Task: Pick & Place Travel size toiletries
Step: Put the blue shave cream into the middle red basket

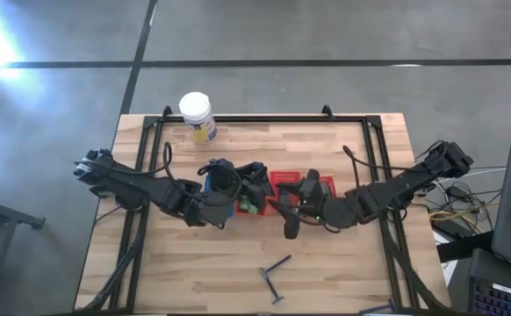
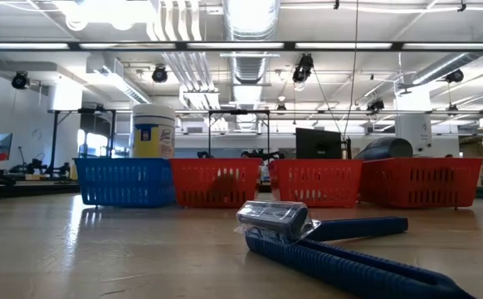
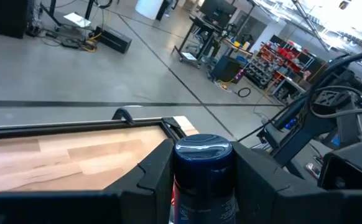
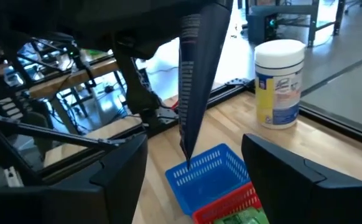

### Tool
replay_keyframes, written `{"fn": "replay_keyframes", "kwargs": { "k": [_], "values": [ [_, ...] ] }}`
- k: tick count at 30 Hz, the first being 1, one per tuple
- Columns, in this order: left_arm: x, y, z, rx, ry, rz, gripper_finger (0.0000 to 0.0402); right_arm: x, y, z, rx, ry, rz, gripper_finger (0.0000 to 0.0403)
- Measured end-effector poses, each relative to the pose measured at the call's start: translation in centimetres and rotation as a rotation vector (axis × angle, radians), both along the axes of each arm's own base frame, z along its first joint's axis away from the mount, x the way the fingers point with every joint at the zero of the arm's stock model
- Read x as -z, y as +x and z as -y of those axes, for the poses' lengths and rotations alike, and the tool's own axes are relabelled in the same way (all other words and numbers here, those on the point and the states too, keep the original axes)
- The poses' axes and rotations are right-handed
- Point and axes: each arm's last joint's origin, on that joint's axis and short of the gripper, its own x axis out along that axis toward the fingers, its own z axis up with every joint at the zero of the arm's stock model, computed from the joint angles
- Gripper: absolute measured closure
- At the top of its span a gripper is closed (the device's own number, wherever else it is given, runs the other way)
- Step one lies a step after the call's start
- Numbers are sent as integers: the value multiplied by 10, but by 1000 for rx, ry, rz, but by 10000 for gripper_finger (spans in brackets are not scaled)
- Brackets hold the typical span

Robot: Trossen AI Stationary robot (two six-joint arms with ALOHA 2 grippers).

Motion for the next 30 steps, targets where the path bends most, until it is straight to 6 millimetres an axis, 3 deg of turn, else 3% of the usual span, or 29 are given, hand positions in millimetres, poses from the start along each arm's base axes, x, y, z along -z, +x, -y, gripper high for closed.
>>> {"fn": "replay_keyframes", "kwargs": {
  "k": [9, 20, 30],
  "values": [
    [1, 1, -1, 6, -2, 3, 268, 5, 7, 4, 15, 4, 2, 170],
    [17, 6, -2, 25, -8, -15, 268, 1, 17, 8, 5, -16, 4, 197],
    [15, 7, -4, 34, 11, -25, 268, 9, 24, 17, -39, 33, -19, 240]
  ]
}}
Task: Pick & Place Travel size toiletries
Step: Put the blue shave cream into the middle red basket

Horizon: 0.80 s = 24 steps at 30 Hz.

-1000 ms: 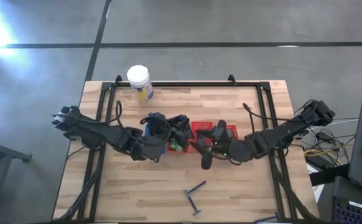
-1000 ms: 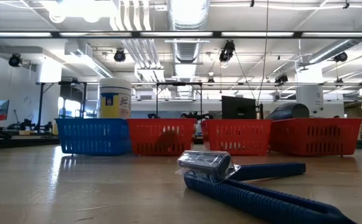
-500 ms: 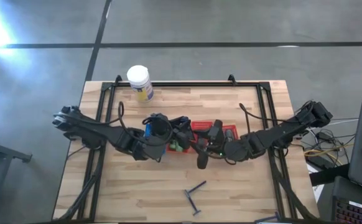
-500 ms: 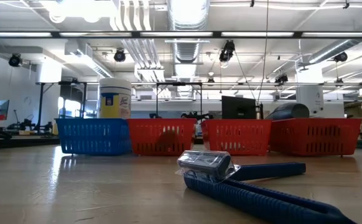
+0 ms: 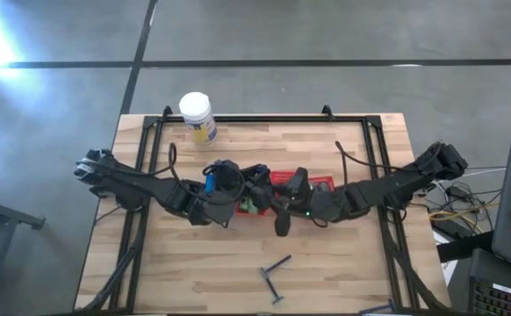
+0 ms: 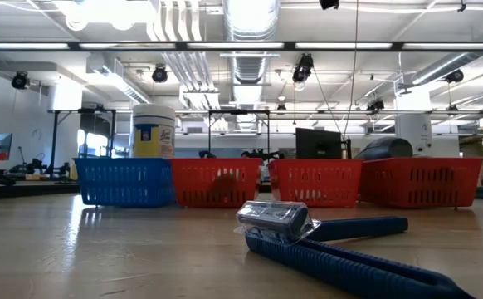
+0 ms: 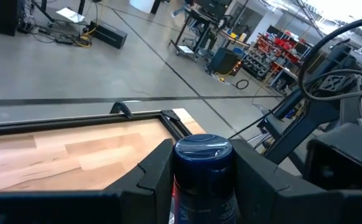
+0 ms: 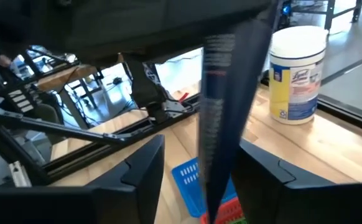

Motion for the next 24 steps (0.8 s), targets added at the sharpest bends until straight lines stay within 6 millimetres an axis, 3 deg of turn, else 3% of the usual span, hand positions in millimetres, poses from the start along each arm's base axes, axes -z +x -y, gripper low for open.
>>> {"fn": "replay_keyframes", "kwargs": {
  "k": [17, 24],
  "values": [
    [-1, 0, -2, 1, 24, -21, 264, 5, -2, 2, 3, 1, -52, 381],
    [0, 0, -2, 4, 39, -39, 243, 8, -3, 6, 25, 11, -96, 392]
  ]
}}
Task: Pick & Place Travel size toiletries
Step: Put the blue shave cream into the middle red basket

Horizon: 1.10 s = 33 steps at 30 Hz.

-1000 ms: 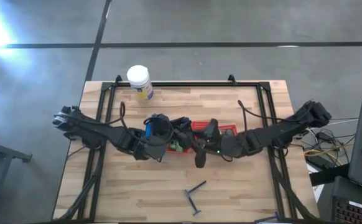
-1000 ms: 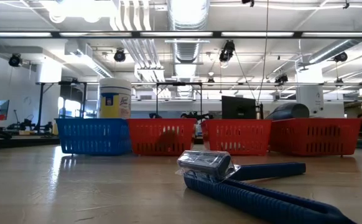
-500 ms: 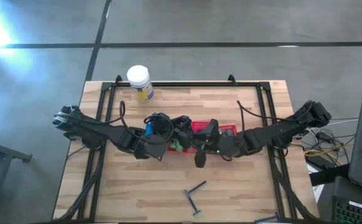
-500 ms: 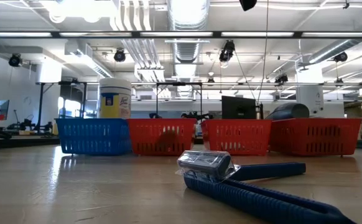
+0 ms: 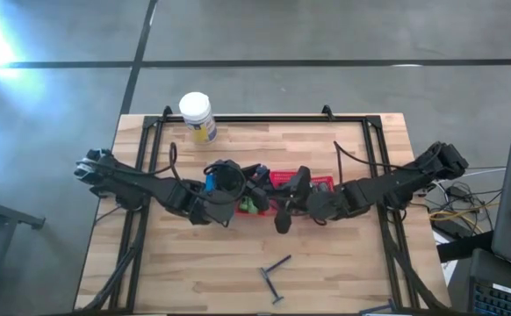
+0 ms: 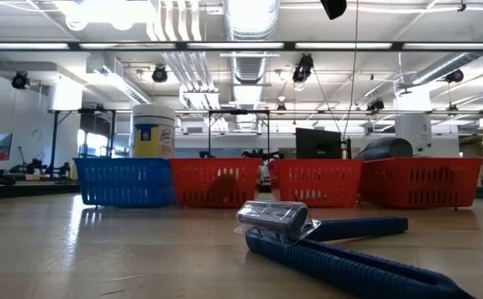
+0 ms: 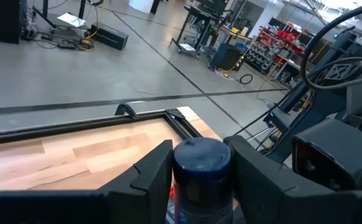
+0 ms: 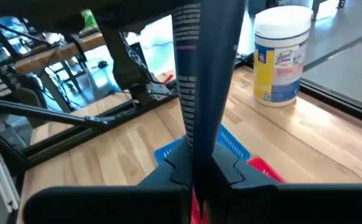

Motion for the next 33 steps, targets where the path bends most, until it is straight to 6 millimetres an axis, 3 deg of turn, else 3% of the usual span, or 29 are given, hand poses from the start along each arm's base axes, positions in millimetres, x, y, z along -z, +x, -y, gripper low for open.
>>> {"fn": "replay_keyframes", "kwargs": {
  "k": [9, 18, 26, 33],
  "values": [
    [5, -3, 3, 21, 55, -90, 231, 9, -6, 2, 21, 16, -108, 394],
    [26, -17, 2, 24, 52, -299, 166, 24, -15, 12, 132, 231, -204, 394],
    [47, -45, 0, -55, -37, -461, 139, 55, -25, 24, 237, 465, -338, 394],
    [48, -49, 10, -17, -13, -479, 140, 94, -30, 44, 332, 606, -373, 394]
  ]
}}
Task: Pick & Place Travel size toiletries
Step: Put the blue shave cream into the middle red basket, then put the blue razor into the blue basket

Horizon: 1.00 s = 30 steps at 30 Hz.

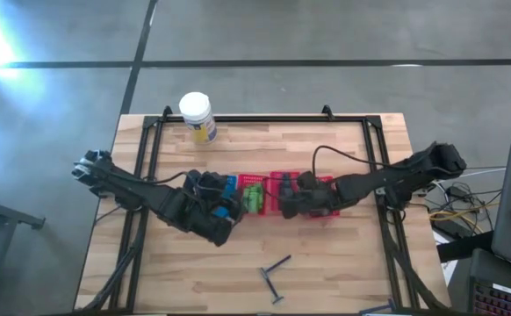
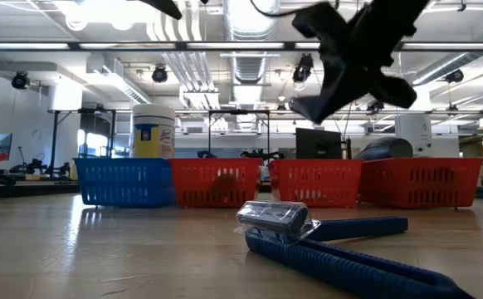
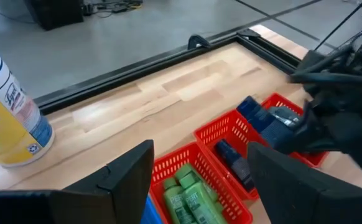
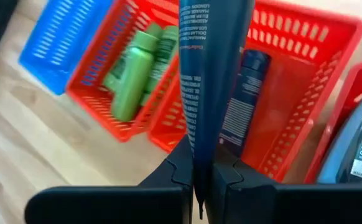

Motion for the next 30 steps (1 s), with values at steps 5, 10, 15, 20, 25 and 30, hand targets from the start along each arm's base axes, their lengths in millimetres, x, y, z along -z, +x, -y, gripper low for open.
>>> {"fn": "replay_keyframes", "kwargs": {
  "k": [5, 10, 15, 20, 25, 30],
  "values": [
    [0, 0, 0, 0, 0, -1, 142, 16, -1, 11, 37, 70, 23, 394],
    [0, 0, 0, 0, 1, -2, 142, 23, -4, 18, 65, 90, 8, 376],
    [1, 0, 0, 3, 6, -10, 142, 23, -3, 20, 70, 110, 9, 331],
    [1, 0, 0, 3, 7, -12, 142, 17, 0, 19, 74, 122, 29, 268],
    [1, -1, 1, 44, 24, -54, 142, 2, 5, 12, -65, 95, 39, 215],
    [6, 0, 10, 283, 105, -293, 142, -21, 7, -13, -387, 53, 17, 182]
  ]
}}
